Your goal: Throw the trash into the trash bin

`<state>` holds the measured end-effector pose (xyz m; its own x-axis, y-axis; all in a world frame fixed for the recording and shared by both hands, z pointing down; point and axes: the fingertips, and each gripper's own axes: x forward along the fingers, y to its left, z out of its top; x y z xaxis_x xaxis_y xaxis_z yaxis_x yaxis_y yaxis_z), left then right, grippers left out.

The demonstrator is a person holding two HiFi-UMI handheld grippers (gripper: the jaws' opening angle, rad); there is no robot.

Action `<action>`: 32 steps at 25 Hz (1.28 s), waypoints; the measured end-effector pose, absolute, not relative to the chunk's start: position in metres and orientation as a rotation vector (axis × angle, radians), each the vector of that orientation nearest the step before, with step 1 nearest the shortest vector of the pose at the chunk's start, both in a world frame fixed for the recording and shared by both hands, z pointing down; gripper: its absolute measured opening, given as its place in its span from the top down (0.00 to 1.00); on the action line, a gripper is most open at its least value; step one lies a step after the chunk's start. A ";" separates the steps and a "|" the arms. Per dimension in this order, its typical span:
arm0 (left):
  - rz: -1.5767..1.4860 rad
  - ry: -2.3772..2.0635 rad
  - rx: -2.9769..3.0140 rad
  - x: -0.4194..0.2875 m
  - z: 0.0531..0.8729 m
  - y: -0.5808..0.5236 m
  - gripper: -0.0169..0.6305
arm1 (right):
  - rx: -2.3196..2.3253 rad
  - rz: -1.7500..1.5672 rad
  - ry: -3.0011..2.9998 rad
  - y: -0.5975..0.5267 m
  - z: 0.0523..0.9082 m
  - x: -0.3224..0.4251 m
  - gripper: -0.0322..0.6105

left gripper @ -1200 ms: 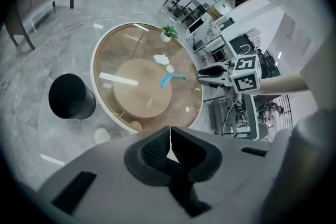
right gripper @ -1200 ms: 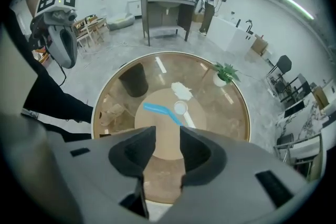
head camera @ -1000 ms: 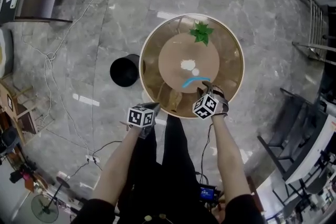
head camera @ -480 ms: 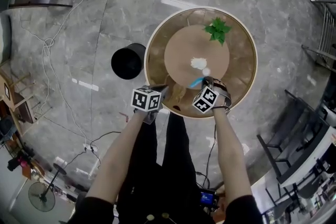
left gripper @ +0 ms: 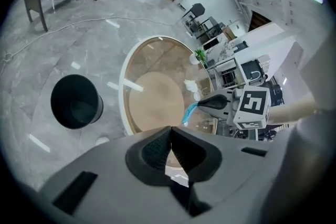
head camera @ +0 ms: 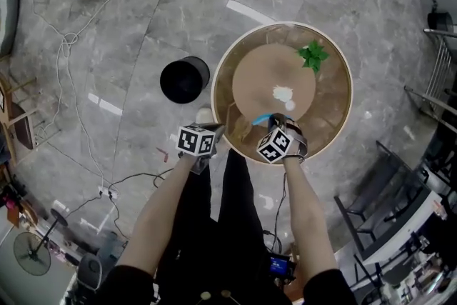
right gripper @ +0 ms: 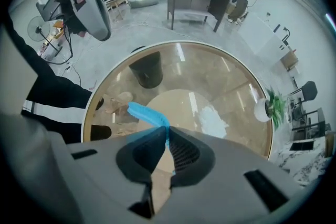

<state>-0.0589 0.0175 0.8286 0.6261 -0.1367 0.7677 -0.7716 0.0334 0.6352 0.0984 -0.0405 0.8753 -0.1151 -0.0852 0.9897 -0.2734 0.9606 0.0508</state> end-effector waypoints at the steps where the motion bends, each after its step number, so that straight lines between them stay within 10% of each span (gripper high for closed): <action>1: 0.568 -0.819 1.480 -0.068 0.827 0.018 0.97 | 0.261 0.150 -1.696 -0.040 0.873 0.085 0.91; 20: 0.310 -1.230 1.213 -0.300 0.820 0.066 0.97 | -0.102 -0.156 -1.960 -0.023 0.834 -0.253 0.88; 32: 0.313 -1.151 1.279 -0.283 0.810 0.064 0.97 | -0.016 -0.114 -1.936 -0.014 0.804 -0.220 0.95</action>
<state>-0.2829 0.0644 0.8105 0.4527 -0.3901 0.8018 -0.7426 0.3326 0.5812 -0.2200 -0.0144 0.8045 -0.3598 -0.0436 0.9320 0.0658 0.9952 0.0719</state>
